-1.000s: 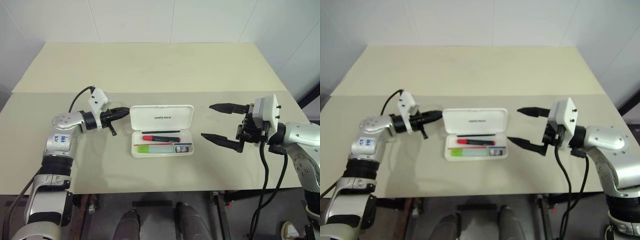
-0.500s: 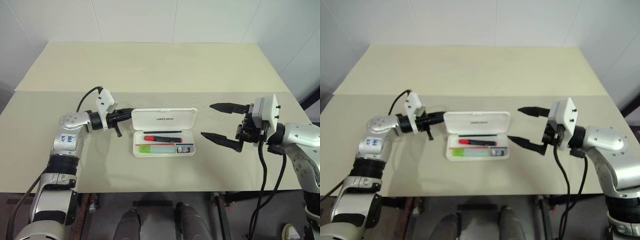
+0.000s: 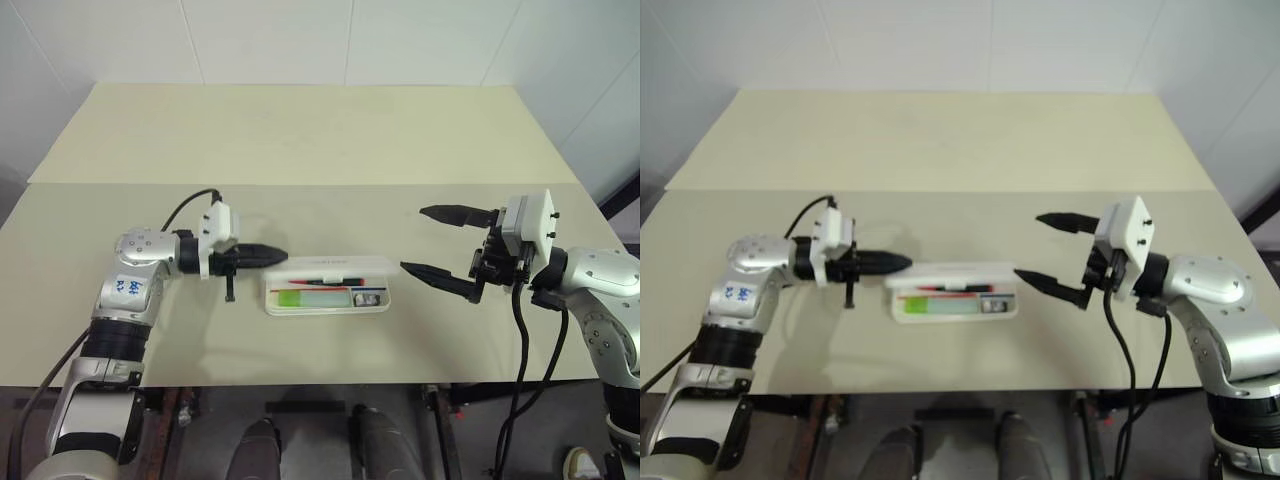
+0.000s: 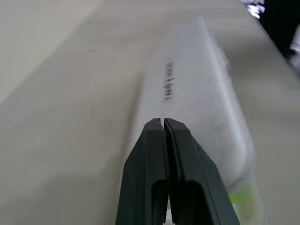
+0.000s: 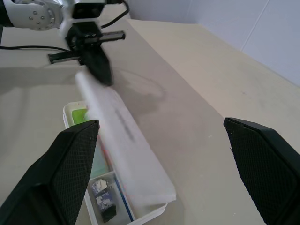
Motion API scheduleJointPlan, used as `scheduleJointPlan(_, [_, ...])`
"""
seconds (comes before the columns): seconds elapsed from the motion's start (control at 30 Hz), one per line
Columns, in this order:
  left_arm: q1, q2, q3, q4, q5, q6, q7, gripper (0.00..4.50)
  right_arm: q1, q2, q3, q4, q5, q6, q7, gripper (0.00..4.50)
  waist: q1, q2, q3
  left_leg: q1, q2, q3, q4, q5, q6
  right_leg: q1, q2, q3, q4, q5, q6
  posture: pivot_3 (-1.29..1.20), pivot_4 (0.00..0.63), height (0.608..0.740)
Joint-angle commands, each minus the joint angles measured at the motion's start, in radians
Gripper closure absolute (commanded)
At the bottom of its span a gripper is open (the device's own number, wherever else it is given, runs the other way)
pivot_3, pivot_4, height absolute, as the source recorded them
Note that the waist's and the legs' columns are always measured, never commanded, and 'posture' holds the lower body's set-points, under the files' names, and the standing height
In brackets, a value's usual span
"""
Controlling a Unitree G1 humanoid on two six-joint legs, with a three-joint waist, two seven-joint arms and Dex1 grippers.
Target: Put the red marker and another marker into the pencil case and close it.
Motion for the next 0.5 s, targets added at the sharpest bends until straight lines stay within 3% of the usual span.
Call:
scheduleJointPlan(0.03, [0.01, 0.02, -0.028, -0.053, -0.007, 0.022, -0.038, 4.48, -0.002, 0.004, -0.016, -0.031, -0.002, -0.017, -0.016, 0.0, 0.0, 0.0, 0.0, 0.0, 0.0, 0.0, 0.0, 0.0, 0.0, 0.0, 0.0, 0.0, 0.0, -0.001, -0.002, 0.0, 0.15, 0.74])
scheduleJointPlan(0.5, [-0.001, 0.059, -0.109, -0.09, 0.133, 0.036, 0.06, 4.48, 0.016, 0.021, -0.014, -0.056, -0.012, -0.02, -0.051, 0.0, 0.0, 0.0, 0.0, 0.0, 0.0, 0.0, 0.001, 0.0, 0.0, 0.0, 0.0, 0.0, 0.0, -0.002, -0.004, 0.0, 0.15, 0.74])
